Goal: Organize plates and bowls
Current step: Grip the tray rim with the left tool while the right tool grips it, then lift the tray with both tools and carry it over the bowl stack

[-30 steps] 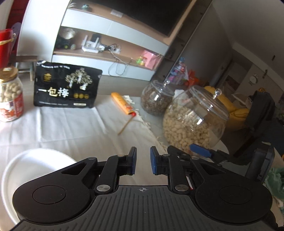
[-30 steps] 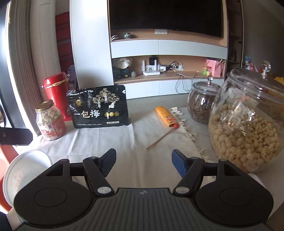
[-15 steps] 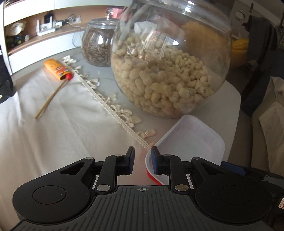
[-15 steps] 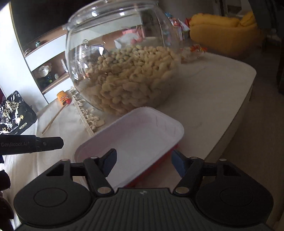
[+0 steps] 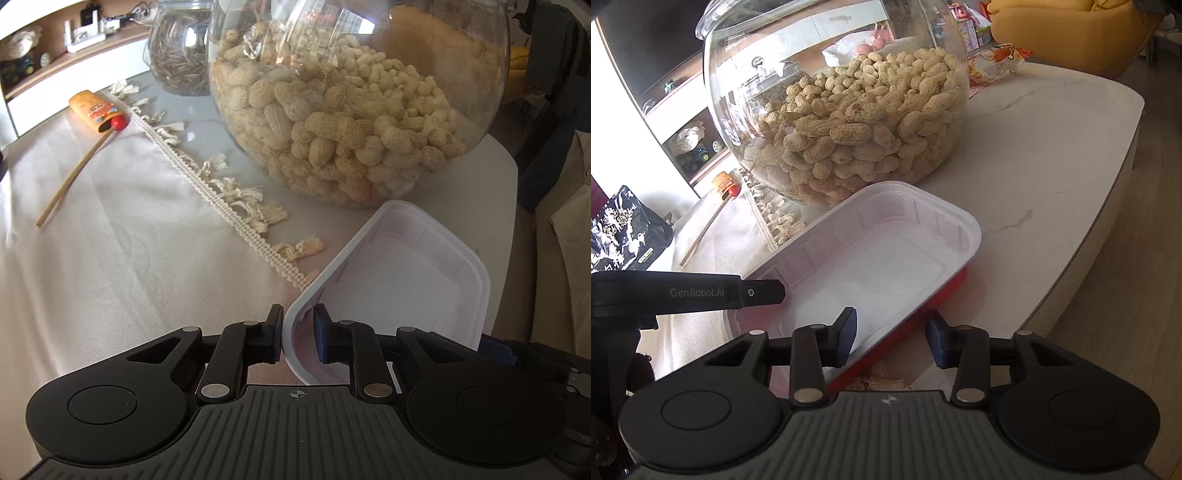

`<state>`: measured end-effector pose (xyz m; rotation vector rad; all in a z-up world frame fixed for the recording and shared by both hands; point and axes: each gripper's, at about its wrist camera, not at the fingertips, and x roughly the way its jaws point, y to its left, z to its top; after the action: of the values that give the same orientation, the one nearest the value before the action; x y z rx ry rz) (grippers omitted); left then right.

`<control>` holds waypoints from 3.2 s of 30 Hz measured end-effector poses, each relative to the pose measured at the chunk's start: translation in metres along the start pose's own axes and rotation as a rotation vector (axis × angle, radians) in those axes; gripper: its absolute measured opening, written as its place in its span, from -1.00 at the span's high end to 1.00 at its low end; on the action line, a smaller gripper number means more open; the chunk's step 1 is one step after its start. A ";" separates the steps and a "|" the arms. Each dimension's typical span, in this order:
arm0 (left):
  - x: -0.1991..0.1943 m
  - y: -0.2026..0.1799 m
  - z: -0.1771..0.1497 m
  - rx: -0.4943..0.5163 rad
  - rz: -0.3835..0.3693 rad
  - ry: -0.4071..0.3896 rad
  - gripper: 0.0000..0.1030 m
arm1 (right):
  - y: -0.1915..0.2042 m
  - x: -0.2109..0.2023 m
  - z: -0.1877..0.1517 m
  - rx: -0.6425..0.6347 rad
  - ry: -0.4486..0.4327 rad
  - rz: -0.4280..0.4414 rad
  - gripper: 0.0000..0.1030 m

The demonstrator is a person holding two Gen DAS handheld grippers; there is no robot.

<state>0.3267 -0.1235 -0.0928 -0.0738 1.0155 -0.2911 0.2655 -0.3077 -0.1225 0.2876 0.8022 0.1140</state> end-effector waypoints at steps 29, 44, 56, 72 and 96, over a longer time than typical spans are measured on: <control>-0.113 0.121 -0.125 -0.424 0.045 -0.015 0.60 | 0.127 0.013 -0.043 -0.341 0.164 0.355 0.36; -0.105 0.109 -0.124 -0.413 0.047 0.050 0.61 | 0.114 0.018 -0.031 -0.321 0.138 0.319 0.37; -0.094 0.112 -0.114 -0.471 0.044 -0.036 0.62 | 0.126 0.017 -0.037 -0.384 0.112 0.265 0.52; -0.096 0.092 -0.118 -0.374 0.164 -0.054 0.75 | 0.118 0.007 -0.043 -0.373 0.125 0.247 0.74; -0.340 0.180 -0.155 -0.412 0.343 -0.381 0.70 | 0.326 -0.122 -0.019 -0.678 -0.125 0.628 0.74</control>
<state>0.0654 0.1541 0.0710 -0.3125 0.6790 0.2436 0.1700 -0.0180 0.0456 -0.1078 0.4869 0.9291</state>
